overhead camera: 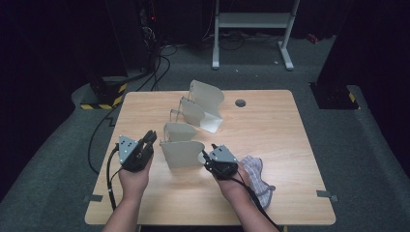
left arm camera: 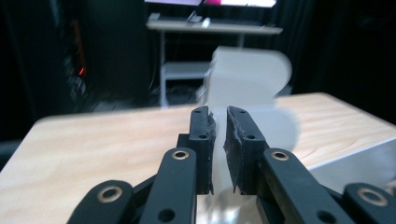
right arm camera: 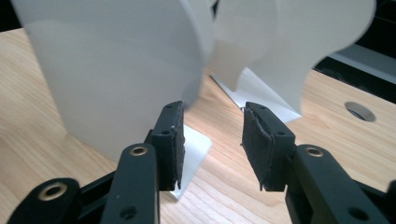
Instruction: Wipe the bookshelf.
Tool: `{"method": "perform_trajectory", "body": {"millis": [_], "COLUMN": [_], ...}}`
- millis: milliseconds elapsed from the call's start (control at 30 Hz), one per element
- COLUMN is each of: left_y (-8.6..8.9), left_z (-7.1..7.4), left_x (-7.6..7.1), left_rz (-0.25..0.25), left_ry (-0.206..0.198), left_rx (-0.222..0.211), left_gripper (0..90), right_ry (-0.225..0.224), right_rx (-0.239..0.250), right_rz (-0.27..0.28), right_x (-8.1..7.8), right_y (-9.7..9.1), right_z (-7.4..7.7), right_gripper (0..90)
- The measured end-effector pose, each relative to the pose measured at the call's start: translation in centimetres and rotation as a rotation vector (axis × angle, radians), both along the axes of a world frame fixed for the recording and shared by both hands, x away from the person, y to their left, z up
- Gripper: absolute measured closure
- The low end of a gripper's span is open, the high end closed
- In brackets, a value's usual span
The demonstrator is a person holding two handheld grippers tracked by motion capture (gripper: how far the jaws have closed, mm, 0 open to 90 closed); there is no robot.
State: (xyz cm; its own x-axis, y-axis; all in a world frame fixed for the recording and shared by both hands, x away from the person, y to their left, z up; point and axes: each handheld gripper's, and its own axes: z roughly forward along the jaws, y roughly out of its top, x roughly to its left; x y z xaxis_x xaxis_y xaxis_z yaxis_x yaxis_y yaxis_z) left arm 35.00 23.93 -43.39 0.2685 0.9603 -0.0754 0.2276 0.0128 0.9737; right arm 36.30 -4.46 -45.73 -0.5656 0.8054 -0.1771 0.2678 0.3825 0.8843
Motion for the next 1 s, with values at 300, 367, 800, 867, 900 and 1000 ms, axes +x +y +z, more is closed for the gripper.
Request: {"method": "perform_trajectory", "body": {"millis": [300, 367, 800, 867, 900, 1000], "left_y": [-1.5, -1.7, -8.9, -10.2, -11.2, -13.3], "left_z": [-4.4, -4.6, -4.9, -4.9, -4.9, -4.9], "left_x": [0.5, 0.4, -1.2, -1.1, -1.0, -0.5], "left_rz": [-0.057, -0.063, -0.249, -0.277, -0.296, -0.338], "left_ry": [0.132, 0.136, 0.119, 0.12, 0.121, 0.129], "left_rx": [0.037, 0.034, 0.047, 0.049, 0.055, 0.069], "left_gripper": [83.8, 83.7, 82.9, 82.6, 82.3, 82.0], "right_ry": [-0.006, -0.004, 0.0, 0.003, 0.006, 0.006], "right_rx": [0.039, 0.044, 0.055, 0.058, 0.06, 0.073], "right_rz": [0.002, 0.003, -0.025, -0.035, -0.039, -0.05], "right_x": [-2.3, -3.2, -5.1, -5.0, -5.0, -5.0], "right_y": [-2.5, -3.1, -6.2, -6.5, -6.6, -7.0], "right_z": [0.2, 0.0, -0.7, -0.7, -0.7, -0.6], "right_gripper": [54.9, 55.3, 57.2, 55.3, 54.0, 50.4]}}
